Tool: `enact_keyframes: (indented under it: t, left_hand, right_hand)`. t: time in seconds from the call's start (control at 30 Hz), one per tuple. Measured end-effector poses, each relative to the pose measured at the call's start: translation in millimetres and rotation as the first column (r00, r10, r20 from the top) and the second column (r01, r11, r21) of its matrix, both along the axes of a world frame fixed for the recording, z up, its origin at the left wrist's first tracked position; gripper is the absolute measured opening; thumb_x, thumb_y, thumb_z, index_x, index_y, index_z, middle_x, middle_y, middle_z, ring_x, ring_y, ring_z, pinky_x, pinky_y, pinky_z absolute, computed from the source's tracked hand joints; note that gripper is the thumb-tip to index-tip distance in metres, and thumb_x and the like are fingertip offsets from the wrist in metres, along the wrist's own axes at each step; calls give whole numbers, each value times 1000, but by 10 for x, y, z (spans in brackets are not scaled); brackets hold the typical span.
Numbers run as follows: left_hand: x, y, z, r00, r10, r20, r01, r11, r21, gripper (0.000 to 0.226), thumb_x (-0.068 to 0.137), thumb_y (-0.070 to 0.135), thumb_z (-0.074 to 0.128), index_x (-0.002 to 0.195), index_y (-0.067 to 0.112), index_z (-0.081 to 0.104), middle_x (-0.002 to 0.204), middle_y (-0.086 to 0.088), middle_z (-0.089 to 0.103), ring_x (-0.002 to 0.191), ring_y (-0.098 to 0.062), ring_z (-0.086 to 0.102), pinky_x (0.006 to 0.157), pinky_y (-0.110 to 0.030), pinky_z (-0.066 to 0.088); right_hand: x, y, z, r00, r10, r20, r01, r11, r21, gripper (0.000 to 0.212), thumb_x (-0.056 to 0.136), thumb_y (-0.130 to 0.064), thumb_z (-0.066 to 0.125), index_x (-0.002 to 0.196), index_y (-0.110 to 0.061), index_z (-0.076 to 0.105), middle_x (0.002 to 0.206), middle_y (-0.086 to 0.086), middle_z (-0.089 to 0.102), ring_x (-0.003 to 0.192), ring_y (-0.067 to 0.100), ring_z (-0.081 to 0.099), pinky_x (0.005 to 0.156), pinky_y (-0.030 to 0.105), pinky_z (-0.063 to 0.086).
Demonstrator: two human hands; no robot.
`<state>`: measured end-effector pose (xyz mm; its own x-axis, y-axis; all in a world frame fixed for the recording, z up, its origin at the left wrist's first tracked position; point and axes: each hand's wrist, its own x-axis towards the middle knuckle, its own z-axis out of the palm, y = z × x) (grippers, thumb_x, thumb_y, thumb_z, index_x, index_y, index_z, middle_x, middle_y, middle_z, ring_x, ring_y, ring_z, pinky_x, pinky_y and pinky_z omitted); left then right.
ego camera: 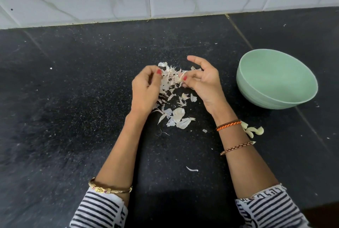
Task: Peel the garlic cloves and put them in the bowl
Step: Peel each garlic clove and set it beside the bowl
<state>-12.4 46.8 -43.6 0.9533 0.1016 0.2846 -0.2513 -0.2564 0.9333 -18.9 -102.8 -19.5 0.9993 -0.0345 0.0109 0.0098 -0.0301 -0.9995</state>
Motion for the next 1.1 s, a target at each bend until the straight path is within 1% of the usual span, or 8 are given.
enact_keyframes:
  t: [0.07, 0.17, 0.3, 0.43, 0.6, 0.77, 0.93, 1.1]
  left_hand:
    - [-51, -60, 25, 997, -68, -18, 69, 996, 62, 27, 89, 34, 46, 71, 18, 59, 60, 11, 56, 52, -2, 43, 54, -19, 36]
    - [-70, -133, -2, 991, -130, 5, 128, 977, 169, 31, 85, 35, 54, 78, 9, 67, 71, -15, 64, 58, -22, 47, 59, -27, 40]
    - [-61, -120, -11, 992, -117, 41, 108, 978, 178, 11, 86, 14, 61, 84, 8, 71, 75, 0, 65, 62, -23, 49, 63, -25, 42]
    - [-54, -113, -16, 992, -96, 79, 78, 975, 210, 17, 80, 17, 59, 81, 6, 72, 69, 15, 60, 59, -12, 49, 61, -16, 40]
    - [-64, -100, -3, 991, -97, 90, 75, 972, 222, 20, 77, 16, 57, 73, 2, 71, 66, -8, 65, 57, -6, 47, 61, -14, 39]
    - [-59, -101, -8, 986, -83, 145, 41, 963, 268, 23, 73, 19, 56, 66, 0, 69, 57, 4, 56, 52, 3, 47, 55, -6, 33]
    - [-45, -85, -43, 971, -97, 217, 19, 941, 339, 34, 69, 26, 48, 58, -1, 64, 52, -7, 59, 57, -16, 49, 51, -16, 36]
    - [-41, -92, -57, 949, -93, 301, -35, 918, 395, 28, 67, 21, 47, 52, 1, 61, 49, -6, 58, 57, -16, 47, 49, -19, 32]
  right_hand:
    - [2, 16, -3, 999, -21, 31, 21, 1000, -3, 39, 85, 6, 59, 121, -9, 53, 75, 2, 66, 64, 0, 62, 68, 16, 50]
    - [1, 30, -13, 999, -18, 48, 19, 1000, -9, 32, 86, 8, 56, 113, -10, 57, 79, 3, 66, 67, 1, 64, 67, 15, 49]
    - [4, 19, -14, 997, -19, 81, 22, 999, -32, 35, 84, 8, 59, 111, -13, 57, 81, 3, 68, 70, 3, 65, 68, 16, 50]
    - [-7, 20, -29, 995, -15, 101, 24, 996, -86, 35, 81, 3, 65, 113, -11, 58, 80, 0, 69, 73, 3, 66, 75, 18, 52]
    - [-8, 44, -38, 995, -16, 100, 27, 993, -113, 33, 82, 3, 65, 112, -9, 61, 80, -3, 68, 71, -1, 65, 71, 15, 51]
    - [10, 59, -66, 995, 3, 100, 11, 990, -143, 27, 82, 6, 63, 105, -8, 65, 81, 2, 69, 79, 5, 66, 73, 17, 52]
    - [15, 73, -83, 995, 24, 102, -6, 984, -180, 26, 81, 7, 62, 101, -9, 67, 82, 6, 70, 86, 12, 67, 81, 25, 53]
    - [4, 94, -79, 993, 53, 103, -32, 979, -202, 25, 81, 4, 62, 96, -16, 67, 87, 6, 70, 85, 11, 67, 82, 22, 53]
